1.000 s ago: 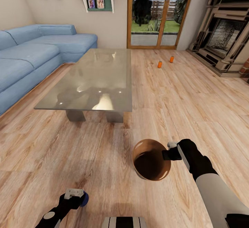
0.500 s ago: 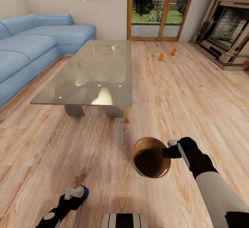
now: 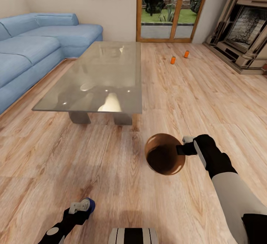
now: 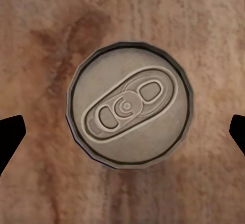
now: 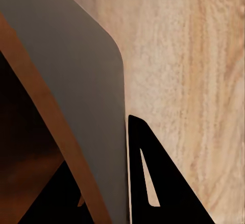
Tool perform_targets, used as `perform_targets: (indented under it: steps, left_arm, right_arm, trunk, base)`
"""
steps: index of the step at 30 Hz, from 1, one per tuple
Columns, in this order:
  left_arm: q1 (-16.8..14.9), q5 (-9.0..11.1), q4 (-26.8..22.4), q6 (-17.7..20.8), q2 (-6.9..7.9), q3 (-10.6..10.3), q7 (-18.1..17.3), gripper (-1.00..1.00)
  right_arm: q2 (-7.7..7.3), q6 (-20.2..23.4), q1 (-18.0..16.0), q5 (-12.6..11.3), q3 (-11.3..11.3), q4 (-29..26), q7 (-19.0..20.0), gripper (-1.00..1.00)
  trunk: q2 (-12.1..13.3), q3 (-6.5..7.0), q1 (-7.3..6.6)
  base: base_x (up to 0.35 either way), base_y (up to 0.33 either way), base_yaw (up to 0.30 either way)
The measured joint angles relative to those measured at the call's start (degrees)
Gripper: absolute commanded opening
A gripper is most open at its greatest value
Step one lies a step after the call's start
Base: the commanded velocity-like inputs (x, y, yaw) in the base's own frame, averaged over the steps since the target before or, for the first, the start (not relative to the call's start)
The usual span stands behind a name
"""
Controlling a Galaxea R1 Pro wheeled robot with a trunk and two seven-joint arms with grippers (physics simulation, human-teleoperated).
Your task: Put the three can of soda from the living room inside the tash can in the kitchen.
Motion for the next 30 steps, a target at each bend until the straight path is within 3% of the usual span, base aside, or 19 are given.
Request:
perform_targets:
  steps: [3, 7, 12, 16, 30]
  left_arm:
    - [0.0, 0.0, 0.0, 0.0, 0.0, 0.0, 0.0, 1.0]
    - [0.0, 0.0, -0.1, 0.0, 0.0, 0.0, 0.0, 1.0]
    - [0.0, 0.0, -0.1, 0.0, 0.0, 0.0, 0.0, 1.0]
    - [0.0, 0.0, -0.1, 0.0, 0.0, 0.0, 0.0, 1.0]
    - [0.0, -0.1, 0.0, 0.0, -0.02, 0.0, 0.0, 1.0]
  right_arm:
    - [0.0, 0.2, -0.1, -1.1, 0.1, -1.0, 0.1, -1.0]
    - [-0.02, 0.1, -0.1, 0.2, 0.1, -1.6, 0.1, -1.0]
    - [0.05, 0.2, -0.1, -0.8, 0.1, -1.8, 0.1, -1.0]
    - [-0.04, 0.1, -0.1, 0.1, 0.1, -1.8, 0.1, -1.0]
    - [-0.27, 0.2, 0.0, -0.5, 0.2, -1.8, 0.1, -1.0]
  trunk:
    - [0.0, -0.01, 0.01]
    - [0.0, -0.01, 0.01]
    - [0.0, -0.01, 0.01]
    - [0.0, -0.01, 0.01]
    - [0.0, -0.01, 0.01]
  base:
    - [0.12, 0.0, 0.0]
    - [0.164, 0.0, 0.0]
    - [0.267, 0.0, 0.0]
    - [0.178, 0.0, 0.0]
    - [0.02, 0.0, 0.0]
